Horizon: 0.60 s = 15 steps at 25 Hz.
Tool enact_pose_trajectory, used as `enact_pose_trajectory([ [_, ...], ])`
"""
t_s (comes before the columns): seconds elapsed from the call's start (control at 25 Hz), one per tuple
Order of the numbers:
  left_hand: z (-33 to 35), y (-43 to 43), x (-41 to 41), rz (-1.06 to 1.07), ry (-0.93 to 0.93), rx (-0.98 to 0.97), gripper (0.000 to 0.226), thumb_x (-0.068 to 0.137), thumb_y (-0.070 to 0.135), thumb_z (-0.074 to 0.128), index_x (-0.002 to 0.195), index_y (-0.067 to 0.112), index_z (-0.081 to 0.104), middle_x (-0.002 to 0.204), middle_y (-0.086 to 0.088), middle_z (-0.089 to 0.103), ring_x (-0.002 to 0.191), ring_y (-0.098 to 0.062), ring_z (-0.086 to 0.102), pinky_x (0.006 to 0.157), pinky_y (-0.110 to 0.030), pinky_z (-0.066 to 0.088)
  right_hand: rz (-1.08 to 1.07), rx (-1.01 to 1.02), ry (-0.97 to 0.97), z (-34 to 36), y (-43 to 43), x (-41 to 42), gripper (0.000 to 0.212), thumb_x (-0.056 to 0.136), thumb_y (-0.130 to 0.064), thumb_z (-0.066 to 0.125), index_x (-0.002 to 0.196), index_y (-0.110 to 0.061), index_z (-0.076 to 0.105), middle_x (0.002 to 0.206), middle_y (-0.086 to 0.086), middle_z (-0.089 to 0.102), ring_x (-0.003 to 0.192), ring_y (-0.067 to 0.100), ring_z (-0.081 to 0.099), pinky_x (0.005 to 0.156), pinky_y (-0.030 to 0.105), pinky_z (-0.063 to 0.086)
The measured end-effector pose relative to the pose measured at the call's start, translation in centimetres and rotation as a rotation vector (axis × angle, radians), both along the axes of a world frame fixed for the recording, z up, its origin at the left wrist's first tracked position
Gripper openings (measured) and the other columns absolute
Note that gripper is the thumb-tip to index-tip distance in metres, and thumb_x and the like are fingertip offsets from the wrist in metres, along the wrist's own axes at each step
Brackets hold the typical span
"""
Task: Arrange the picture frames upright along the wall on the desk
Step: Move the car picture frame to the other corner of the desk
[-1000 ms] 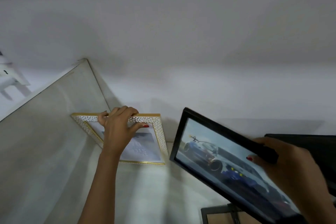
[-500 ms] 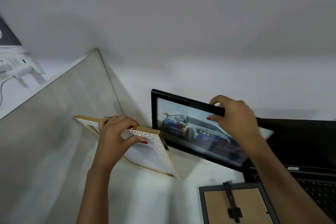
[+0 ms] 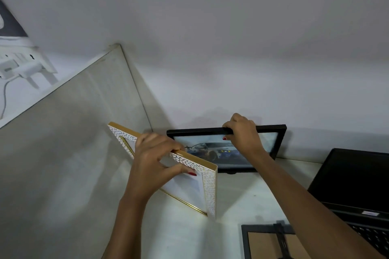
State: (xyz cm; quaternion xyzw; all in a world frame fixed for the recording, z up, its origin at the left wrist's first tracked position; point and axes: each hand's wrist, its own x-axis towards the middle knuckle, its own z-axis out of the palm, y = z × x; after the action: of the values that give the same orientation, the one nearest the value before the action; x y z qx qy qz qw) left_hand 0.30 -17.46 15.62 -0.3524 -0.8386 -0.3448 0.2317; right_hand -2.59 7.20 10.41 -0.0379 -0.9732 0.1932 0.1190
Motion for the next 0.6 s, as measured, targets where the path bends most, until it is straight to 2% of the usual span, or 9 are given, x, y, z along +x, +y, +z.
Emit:
enact_pose_trajectory([
  [0.12,-0.4,0.1,-0.4,0.040,0.030,-0.008,0.043,0.065,0.061,0.064,0.072,0.019,0.070,0.073,0.016,0.061,0.079,0.002,0.050,0.087,-0.019,0.028,-0.071,-0.062,0.114,-1.2,0.3,-1.6,0.025,0.067,-0.010,0.075,0.089,-0.003,0.067,0.087,0.018,0.065,0.084,0.036,0.056,0.069,0.035,0.038],
  [0.32,-0.4,0.2,-0.6,0.045,0.033,-0.023,0.033,0.062,0.049,0.071,0.075,0.018,0.071,0.076,0.014,0.062,0.080,-0.001,0.052,0.088,-0.020,0.029,-0.195,-0.030,0.286,-2.5,0.3,-4.0,0.025,0.062,-0.007,0.077,0.083,0.002,0.067,0.080,0.021,0.070,0.078,0.040,0.059,0.072,0.042,0.047],
  [0.52,-0.3,0.4,-0.8,0.028,0.034,-0.020,0.038,0.064,0.054,0.068,0.076,0.018,0.072,0.078,0.016,0.061,0.082,-0.001,0.053,0.089,-0.018,0.028,-0.219,-0.036,0.290,-2.8,1.0,-5.2,0.015,0.066,-0.007,0.074,0.072,0.005,0.068,0.073,0.023,0.064,0.074,0.039,0.056,0.065,0.042,0.047],
  [0.6,-0.4,0.4,-0.9,0.027,0.033,-0.023,0.037,0.063,0.052,0.070,0.077,0.018,0.072,0.076,0.011,0.067,0.082,-0.001,0.053,0.089,-0.017,0.028,-0.241,-0.013,0.302,-2.9,1.2,-5.5,0.016,0.066,-0.009,0.074,0.072,0.004,0.068,0.071,0.022,0.064,0.074,0.038,0.056,0.066,0.042,0.046],
])
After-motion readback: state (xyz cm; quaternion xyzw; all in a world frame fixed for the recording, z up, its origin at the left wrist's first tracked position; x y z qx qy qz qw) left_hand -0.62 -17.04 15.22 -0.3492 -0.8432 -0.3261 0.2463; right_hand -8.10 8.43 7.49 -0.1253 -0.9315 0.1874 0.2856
